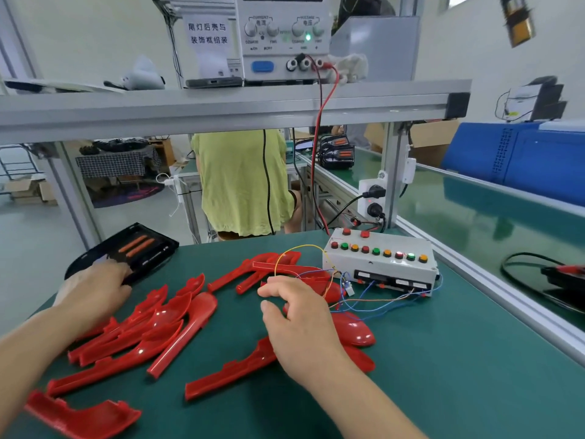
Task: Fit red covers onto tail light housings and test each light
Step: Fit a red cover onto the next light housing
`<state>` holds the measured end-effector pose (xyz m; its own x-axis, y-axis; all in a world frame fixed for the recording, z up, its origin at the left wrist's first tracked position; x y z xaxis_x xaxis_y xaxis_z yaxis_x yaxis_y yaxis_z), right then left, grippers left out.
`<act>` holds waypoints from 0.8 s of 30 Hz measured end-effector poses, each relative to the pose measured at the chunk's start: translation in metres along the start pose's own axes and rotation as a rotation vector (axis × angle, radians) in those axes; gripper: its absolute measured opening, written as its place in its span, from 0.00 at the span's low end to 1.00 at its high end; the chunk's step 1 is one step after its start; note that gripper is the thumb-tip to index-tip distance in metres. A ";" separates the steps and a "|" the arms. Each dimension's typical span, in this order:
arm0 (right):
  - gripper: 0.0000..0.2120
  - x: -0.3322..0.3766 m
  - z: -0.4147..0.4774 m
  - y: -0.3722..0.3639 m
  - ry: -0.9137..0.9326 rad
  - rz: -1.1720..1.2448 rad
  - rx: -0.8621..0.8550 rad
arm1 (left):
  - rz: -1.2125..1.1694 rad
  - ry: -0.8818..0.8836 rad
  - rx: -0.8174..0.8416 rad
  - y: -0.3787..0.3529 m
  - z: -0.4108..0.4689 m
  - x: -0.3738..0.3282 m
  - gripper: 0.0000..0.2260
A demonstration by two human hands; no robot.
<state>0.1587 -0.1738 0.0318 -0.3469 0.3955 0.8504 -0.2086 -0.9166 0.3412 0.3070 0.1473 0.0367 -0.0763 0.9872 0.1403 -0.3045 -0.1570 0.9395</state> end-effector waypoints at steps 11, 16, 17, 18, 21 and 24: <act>0.11 -0.002 -0.007 -0.008 -0.120 0.117 0.075 | -0.150 -0.077 -0.156 0.111 -0.060 -0.079 0.11; 0.25 -0.003 -0.010 -0.020 -0.249 0.491 0.153 | -0.269 -0.176 -0.256 0.160 -0.119 -0.127 0.08; 0.33 -0.004 -0.010 -0.023 -0.285 0.582 0.173 | -0.280 -0.203 -0.253 0.165 -0.131 -0.138 0.06; 0.39 -0.007 -0.010 -0.026 -0.333 0.670 0.191 | -0.286 -0.227 -0.239 0.167 -0.142 -0.148 0.05; 0.42 -0.012 -0.010 -0.030 -0.458 0.907 0.239 | -0.268 -0.280 -0.149 0.159 -0.167 -0.176 0.05; 0.37 -0.012 -0.010 -0.022 -0.468 1.022 0.239 | -0.268 -0.288 -0.073 0.149 -0.180 -0.192 0.06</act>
<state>0.1589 -0.1577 0.0100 0.1303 -0.5540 0.8222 0.1712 -0.8043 -0.5691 0.1055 -0.0705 0.0937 0.2813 0.9595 -0.0149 -0.3446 0.1155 0.9316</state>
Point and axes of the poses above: each hand's wrist, its own z-axis towards the middle knuckle, its own y-axis out of the back of the hand, x = y × z, the point moved 10 cm from there along z, towards the middle knuckle, and after that the axes turned 9 degrees about z, right-handed, at the moved point
